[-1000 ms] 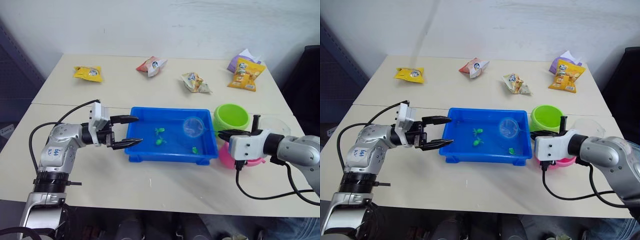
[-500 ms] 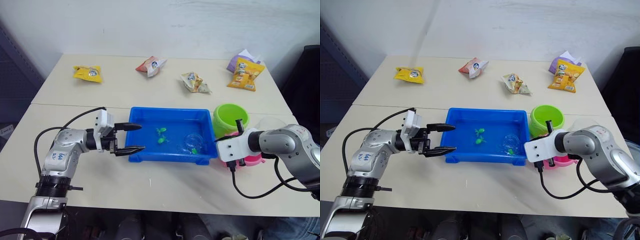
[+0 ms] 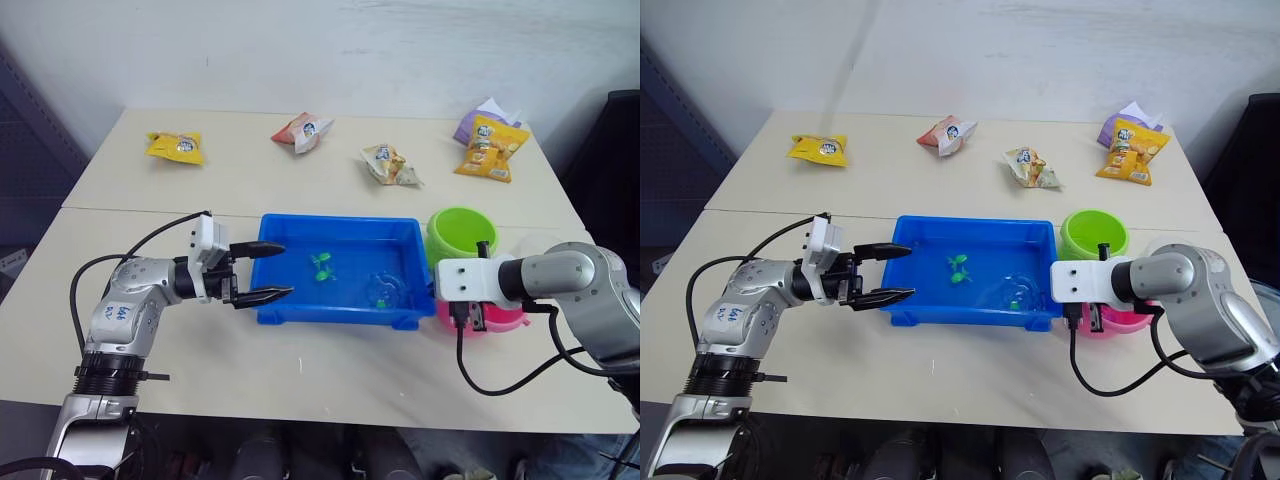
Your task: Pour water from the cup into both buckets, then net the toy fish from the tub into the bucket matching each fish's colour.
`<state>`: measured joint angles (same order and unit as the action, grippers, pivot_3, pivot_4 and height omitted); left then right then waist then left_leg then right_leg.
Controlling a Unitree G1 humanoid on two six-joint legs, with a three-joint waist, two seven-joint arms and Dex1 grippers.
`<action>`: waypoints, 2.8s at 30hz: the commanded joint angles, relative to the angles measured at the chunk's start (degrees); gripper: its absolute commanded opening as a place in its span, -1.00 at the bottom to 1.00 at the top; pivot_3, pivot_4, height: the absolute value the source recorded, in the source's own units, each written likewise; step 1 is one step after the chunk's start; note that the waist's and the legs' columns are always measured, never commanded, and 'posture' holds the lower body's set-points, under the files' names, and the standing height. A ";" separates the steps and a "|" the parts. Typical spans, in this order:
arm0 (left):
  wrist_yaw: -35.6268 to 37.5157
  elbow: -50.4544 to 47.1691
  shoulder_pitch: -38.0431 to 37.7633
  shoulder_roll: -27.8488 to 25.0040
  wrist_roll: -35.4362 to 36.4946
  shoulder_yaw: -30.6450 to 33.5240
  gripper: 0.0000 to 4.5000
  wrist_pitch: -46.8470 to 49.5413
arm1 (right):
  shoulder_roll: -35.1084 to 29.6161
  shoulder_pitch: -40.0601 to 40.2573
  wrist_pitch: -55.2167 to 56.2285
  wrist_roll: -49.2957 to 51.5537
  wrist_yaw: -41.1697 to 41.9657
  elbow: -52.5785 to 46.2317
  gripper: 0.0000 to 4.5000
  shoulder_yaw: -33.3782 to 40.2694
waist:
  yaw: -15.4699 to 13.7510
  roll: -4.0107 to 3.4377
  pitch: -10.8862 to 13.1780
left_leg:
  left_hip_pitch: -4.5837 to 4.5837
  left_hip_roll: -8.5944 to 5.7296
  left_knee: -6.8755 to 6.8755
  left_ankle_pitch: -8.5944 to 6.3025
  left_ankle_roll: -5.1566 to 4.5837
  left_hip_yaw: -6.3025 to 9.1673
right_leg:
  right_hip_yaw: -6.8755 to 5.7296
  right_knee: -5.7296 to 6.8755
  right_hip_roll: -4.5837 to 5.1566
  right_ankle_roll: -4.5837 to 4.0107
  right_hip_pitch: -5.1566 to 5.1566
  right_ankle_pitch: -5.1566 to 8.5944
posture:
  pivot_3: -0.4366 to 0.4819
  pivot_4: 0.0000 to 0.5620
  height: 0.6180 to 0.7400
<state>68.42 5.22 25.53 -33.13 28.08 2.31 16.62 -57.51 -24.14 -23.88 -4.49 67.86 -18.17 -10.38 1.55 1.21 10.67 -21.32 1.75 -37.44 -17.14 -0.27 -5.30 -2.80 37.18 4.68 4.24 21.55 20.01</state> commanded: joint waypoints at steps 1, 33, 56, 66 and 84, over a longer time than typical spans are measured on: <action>-0.01 -1.54 -0.38 -0.13 1.30 1.38 0.96 -0.11 | 1.57 0.76 -6.12 5.04 -1.33 -2.67 -1.00 5.09 | 0.01 0.00 0.00 | 0.00 0.00 0.00 0.00 0.00 -0.01 | 0.01 0.00 0.00 0.00 0.00 0.00 | -0.05 -0.47 0.97; 0.40 -0.78 -0.81 -0.24 0.65 1.42 0.96 -1.34 | 9.12 -2.26 1.82 0.78 -2.26 -3.14 -1.00 -2.53 | 0.04 0.00 0.00 | -0.01 0.00 -0.01 0.00 0.01 0.01 | -0.02 -0.01 0.00 0.00 0.00 0.00 | -0.05 -0.47 0.97; -1.00 -1.53 0.94 0.88 1.21 2.26 0.96 -1.63 | 13.36 16.90 -12.12 20.76 -15.55 -14.82 -1.00 26.67 | -0.13 0.00 0.00 | -0.05 -0.03 0.09 -0.05 -0.06 0.03 | -0.03 -0.09 0.03 0.01 0.00 -0.01 | -0.05 -0.47 0.97; -2.75 0.58 4.50 4.35 0.83 1.24 0.96 -0.93 | 10.83 23.52 -6.83 21.67 -18.90 -10.34 -1.00 43.54 | -0.08 0.01 0.00 | -0.03 -0.05 0.14 -0.05 -0.07 0.00 | -0.02 -0.16 -0.01 0.02 -0.03 -0.01 | -0.05 -0.47 0.97; -2.85 0.74 5.02 6.32 0.30 -0.15 0.96 -1.68 | 3.66 26.04 46.57 -16.65 -46.00 17.85 -1.00 32.81 | -0.01 0.00 0.00 | 0.06 -0.02 0.13 0.07 0.12 -0.12 | 0.08 -0.08 -0.10 0.02 -0.02 -0.01 | -0.05 -0.47 0.97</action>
<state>65.76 7.63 30.67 -26.81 27.90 1.66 15.51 -52.34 2.72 19.87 -18.91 24.82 -0.68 21.89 1.53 1.21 10.67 -21.26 1.73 -37.31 -17.07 -0.15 -5.42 -2.71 37.09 4.58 4.26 21.53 20.00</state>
